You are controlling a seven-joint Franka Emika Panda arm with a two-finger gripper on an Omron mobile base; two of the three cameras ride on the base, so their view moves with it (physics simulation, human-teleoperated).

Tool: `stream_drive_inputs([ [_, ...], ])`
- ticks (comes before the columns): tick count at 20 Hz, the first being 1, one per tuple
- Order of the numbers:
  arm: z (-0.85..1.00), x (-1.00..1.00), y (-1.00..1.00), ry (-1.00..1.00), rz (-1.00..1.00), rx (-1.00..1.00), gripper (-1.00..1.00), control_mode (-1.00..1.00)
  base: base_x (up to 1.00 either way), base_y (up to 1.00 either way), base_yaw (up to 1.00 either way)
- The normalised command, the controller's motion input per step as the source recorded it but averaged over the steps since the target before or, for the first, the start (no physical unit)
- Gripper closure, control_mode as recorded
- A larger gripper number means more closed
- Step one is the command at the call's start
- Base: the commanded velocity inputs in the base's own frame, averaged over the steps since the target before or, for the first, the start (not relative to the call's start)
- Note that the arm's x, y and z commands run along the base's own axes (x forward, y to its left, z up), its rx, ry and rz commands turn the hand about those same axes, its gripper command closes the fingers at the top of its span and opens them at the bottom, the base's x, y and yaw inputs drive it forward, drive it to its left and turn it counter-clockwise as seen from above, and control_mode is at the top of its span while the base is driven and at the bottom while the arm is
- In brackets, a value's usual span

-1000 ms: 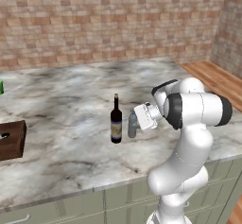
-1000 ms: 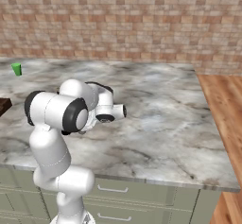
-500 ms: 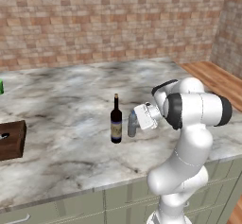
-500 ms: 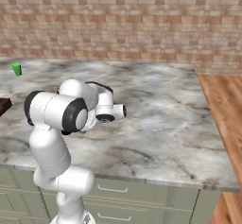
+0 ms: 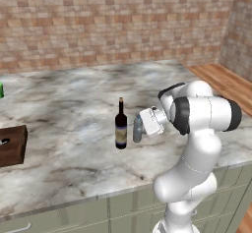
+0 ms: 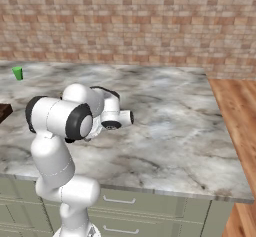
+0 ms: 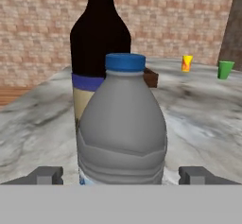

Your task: Place the drinks on the dining counter in a tight cluster.

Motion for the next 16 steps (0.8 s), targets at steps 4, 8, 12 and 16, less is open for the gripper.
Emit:
stream_drive_inputs([
  [4, 0.0, 0.0, -0.26, 0.0, -0.04, 0.0, -1.0, -1.0, 0.0, 0.0, 0.0],
  [8, 0.04, 0.0, -0.49, 0.0, -0.04, 0.0, -1.0, -1.0, 0.0, 0.0, 0.0],
  [12, 0.17, -0.01, -0.46, 0.0, -0.01, 0.0, -1.0, -1.0, 0.0, 0.0, 0.0],
  [16, 0.46, 0.0, -0.74, 0.01, -0.1, 0.02, -1.0, -1.0, 0.0, 0.0, 0.0],
])
